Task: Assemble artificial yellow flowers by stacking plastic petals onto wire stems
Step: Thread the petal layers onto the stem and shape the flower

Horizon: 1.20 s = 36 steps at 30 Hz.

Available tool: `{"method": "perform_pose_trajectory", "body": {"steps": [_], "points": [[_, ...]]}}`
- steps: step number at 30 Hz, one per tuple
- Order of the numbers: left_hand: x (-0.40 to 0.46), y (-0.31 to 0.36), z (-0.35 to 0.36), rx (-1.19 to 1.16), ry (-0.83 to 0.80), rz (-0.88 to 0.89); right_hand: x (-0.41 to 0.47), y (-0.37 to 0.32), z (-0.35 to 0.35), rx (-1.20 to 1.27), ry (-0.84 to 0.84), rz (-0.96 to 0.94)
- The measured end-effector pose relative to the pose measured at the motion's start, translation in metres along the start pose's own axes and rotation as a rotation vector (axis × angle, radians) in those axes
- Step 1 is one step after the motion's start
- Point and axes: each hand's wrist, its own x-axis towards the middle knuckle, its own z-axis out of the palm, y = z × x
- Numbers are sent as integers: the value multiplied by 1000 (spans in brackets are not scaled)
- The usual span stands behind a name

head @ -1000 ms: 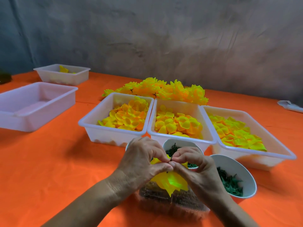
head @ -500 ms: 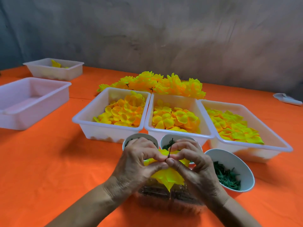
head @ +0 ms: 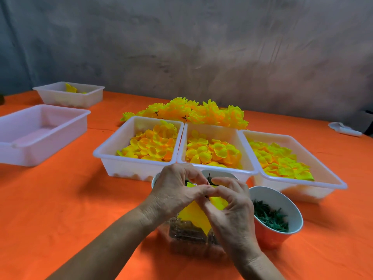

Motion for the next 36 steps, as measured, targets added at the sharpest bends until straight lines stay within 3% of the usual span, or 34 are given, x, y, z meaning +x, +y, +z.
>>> {"method": "perform_pose_trajectory", "body": {"steps": [8,17,19,23,25,30,36], "points": [[2,-5,2,27,-24,-4,-6,6,11,62,95,19],[6,1,1,80,-35,9,-11,6,16,167,43,46],[5,1,-1,80,-58,-4,-8,6,9,259,-45,109],[4,2,-1,55,-67,-45,18,17,-18,461,-444,220],[5,3,-1,58,-64,-47,30,21,-25,472,-557,204],[5,2,-1,43,-73,-54,42,30,-25,379,-743,62],[8,-1,0,21,-70,-38,47,40,-19,405,-768,81]]}}
